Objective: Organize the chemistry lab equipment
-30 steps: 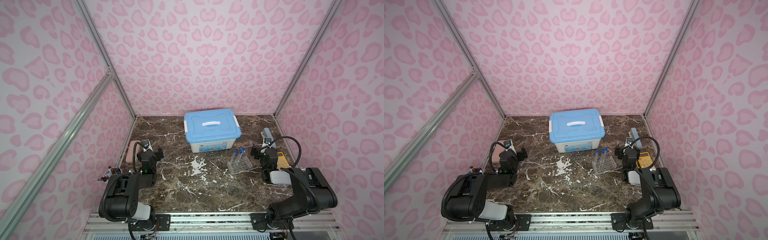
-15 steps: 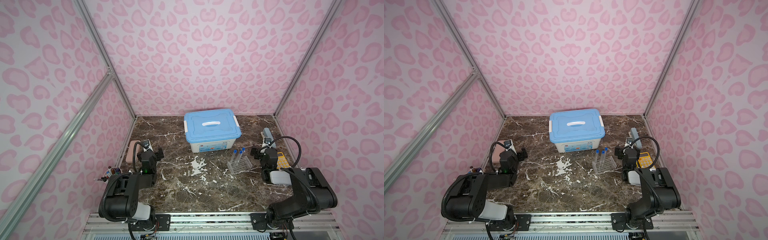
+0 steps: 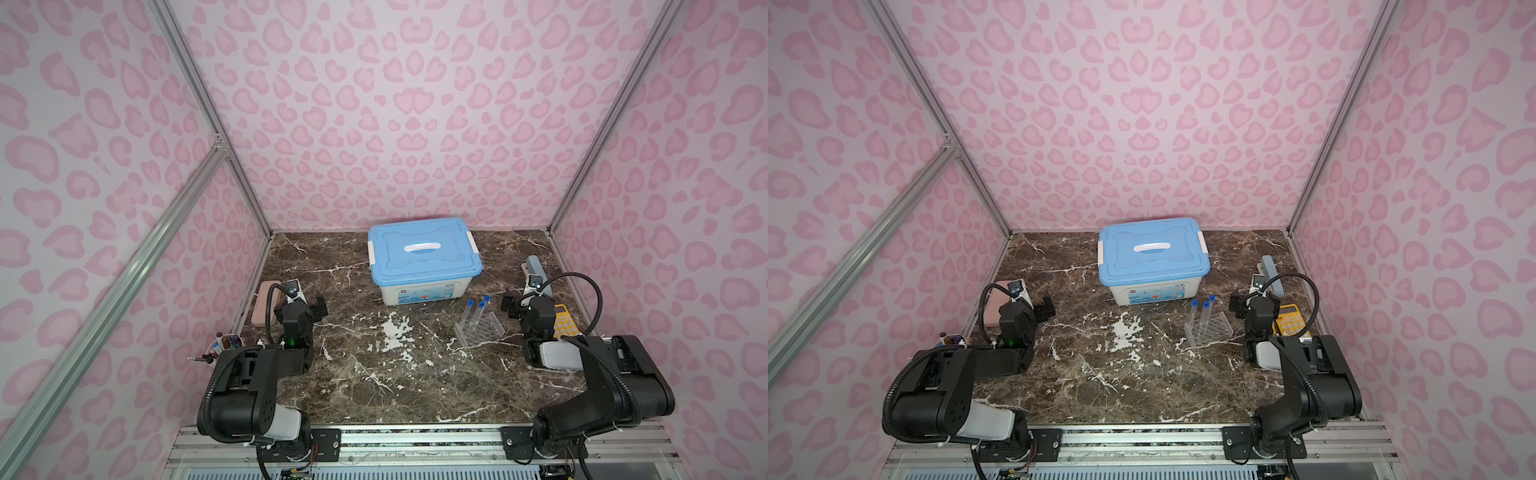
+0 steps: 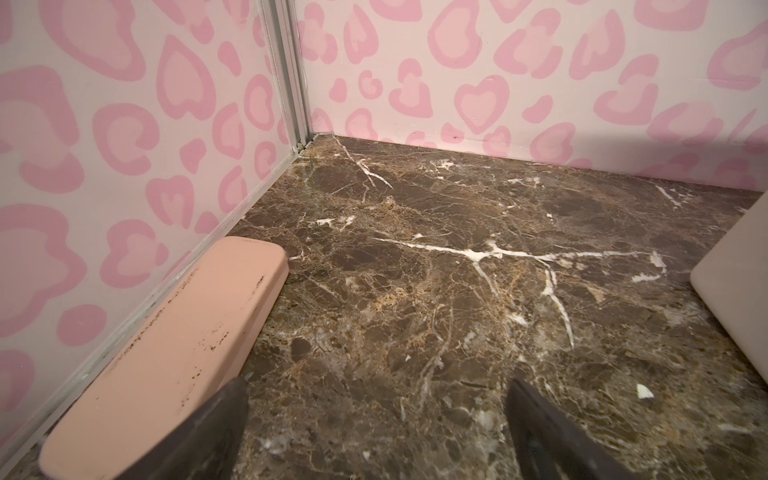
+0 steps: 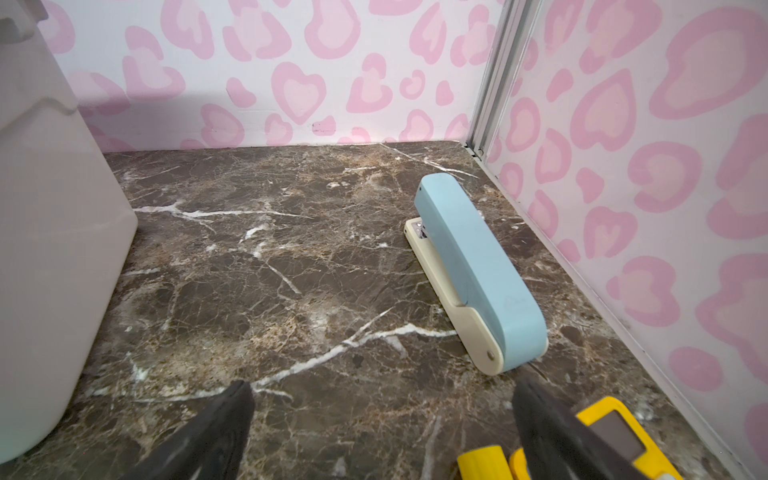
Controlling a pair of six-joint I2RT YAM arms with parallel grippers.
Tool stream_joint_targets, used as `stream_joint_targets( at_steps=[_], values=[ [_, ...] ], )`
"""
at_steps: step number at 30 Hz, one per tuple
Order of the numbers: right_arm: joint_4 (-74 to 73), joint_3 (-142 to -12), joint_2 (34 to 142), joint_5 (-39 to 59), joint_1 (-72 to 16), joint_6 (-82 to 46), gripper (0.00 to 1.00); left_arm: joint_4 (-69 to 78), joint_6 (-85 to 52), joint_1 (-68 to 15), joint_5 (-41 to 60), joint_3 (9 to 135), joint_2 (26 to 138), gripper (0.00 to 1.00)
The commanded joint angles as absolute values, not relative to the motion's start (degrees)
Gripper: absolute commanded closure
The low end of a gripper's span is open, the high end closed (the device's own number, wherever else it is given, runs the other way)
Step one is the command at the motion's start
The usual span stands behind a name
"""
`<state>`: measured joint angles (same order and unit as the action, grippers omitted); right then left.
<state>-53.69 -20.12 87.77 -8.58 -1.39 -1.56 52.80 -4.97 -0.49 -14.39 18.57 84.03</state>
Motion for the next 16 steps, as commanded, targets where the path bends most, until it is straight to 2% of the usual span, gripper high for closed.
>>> stream_joint_targets(
  at_steps=[1, 16],
  values=[
    [-54.1, -20.01, 87.87, -9.14, -1.43, -1.69, 0.01, 55.9, -4.95, -0.53, -14.29, 18.46, 83.79, 0.03],
    [-54.31, -20.01, 87.99, -9.49, -1.76, -1.4, 0.01, 55.9, -4.93, -0.48, -14.3, 18.46, 83.76, 0.03]
  ],
)
